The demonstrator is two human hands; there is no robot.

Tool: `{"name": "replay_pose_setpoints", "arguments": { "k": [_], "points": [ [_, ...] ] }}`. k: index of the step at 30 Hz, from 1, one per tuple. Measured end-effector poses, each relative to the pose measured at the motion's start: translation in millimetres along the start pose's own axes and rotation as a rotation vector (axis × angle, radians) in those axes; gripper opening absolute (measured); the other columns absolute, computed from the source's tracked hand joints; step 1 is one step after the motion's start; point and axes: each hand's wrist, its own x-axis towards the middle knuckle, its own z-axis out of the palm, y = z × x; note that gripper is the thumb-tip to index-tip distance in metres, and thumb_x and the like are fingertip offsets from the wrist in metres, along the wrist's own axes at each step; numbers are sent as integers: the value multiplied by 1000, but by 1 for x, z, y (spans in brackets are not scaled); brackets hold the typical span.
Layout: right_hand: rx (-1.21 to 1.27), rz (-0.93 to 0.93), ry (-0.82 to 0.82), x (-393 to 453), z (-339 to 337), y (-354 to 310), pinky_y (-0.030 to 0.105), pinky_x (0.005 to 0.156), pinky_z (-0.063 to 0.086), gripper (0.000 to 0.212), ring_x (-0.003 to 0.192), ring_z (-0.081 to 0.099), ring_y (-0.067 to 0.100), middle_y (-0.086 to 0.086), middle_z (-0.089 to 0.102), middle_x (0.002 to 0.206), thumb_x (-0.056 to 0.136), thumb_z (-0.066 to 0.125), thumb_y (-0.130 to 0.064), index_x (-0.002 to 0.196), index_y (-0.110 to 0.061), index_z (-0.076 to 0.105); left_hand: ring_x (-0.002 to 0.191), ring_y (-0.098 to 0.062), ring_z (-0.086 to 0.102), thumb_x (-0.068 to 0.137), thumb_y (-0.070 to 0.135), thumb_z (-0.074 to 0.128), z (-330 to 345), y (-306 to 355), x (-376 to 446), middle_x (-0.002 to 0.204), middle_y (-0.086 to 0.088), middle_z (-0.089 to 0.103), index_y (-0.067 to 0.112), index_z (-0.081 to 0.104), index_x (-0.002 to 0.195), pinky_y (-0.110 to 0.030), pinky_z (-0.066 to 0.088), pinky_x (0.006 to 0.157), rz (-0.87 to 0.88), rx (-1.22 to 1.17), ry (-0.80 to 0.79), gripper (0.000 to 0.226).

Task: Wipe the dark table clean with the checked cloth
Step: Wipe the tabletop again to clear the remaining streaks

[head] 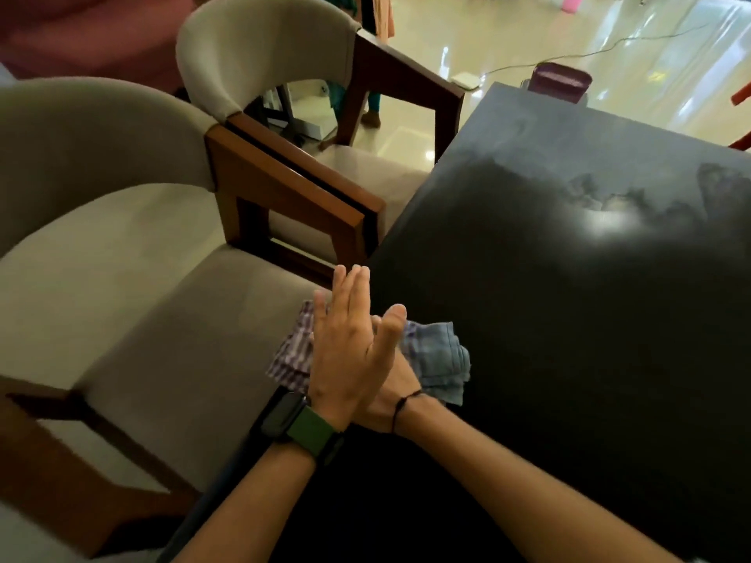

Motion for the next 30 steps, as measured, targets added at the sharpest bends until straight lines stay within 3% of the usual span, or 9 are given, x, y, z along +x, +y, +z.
{"name": "replay_pose_setpoints", "arguments": {
  "k": [2,5,8,12,19,22,26,28,30],
  "points": [
    [-201,16,54,7,-2,15,46,118,2,72,145,6,21,5,11,158,92,44,-46,150,-18,13,139,-5,-6,70,73,-3,-10,-8,-5,154,-1,9,15,12,143,-29,-10,114,61,9,-133,94],
    [-515,131,17,43,-5,61,50,116,-8,67,145,-12,14,-7,-7,159,95,27,-56,150,-30,-1,139,-4,-8,70,74,0,-13,-25,-21,155,-3,9,14,10,143,-31,-12,114,27,-21,-182,95],
    [-523,329,187,73,-27,104,51,113,-8,63,145,-9,15,-7,-1,159,95,21,-57,150,-31,5,139,-4,-7,72,66,3,-9,-32,-34,154,-3,11,12,11,143,-34,-10,114,2,-21,-172,90],
    [-519,457,214,78,-31,106,56,113,-7,62,145,-11,21,-7,-4,159,96,17,-55,151,-31,3,140,-7,-5,73,65,4,-12,-36,-49,154,-4,13,12,14,142,-36,-8,114,-45,-51,-172,88],
    [-536,273,86,3,45,27,60,111,-8,61,145,-13,21,-8,-6,159,96,19,-55,150,-33,1,141,-28,8,81,47,3,-53,-52,-67,149,-18,23,16,30,135,-42,-2,113,-73,-58,-95,68],
    [-473,38,26,-50,113,-36,63,111,-4,63,146,-5,25,-6,5,159,93,26,-55,150,-32,10,141,-17,5,88,48,8,-72,-62,-81,152,-12,19,11,26,139,-33,-8,111,-171,-187,-71,66],
    [-528,-188,-106,-108,170,-79,62,112,16,57,143,22,28,-3,36,151,91,29,-51,142,-27,38,134,-2,0,71,78,-1,-93,-60,-99,153,-7,15,14,22,141,-32,-8,111,-105,-152,-83,98],
    [-514,-179,-81,-104,161,-73,60,111,16,55,142,23,25,-5,35,151,92,27,-49,143,-29,37,125,4,-2,81,68,6,-102,-58,-109,154,-4,12,15,20,141,-35,-8,112,-140,-134,-96,81],
    [-537,-110,-43,-86,137,-54,59,113,1,55,146,7,20,-8,17,157,96,24,-49,148,-34,20,124,6,-2,85,60,7,-114,-60,-119,152,2,10,14,20,141,-30,-9,111,-150,-122,-89,74]
  ]
}}
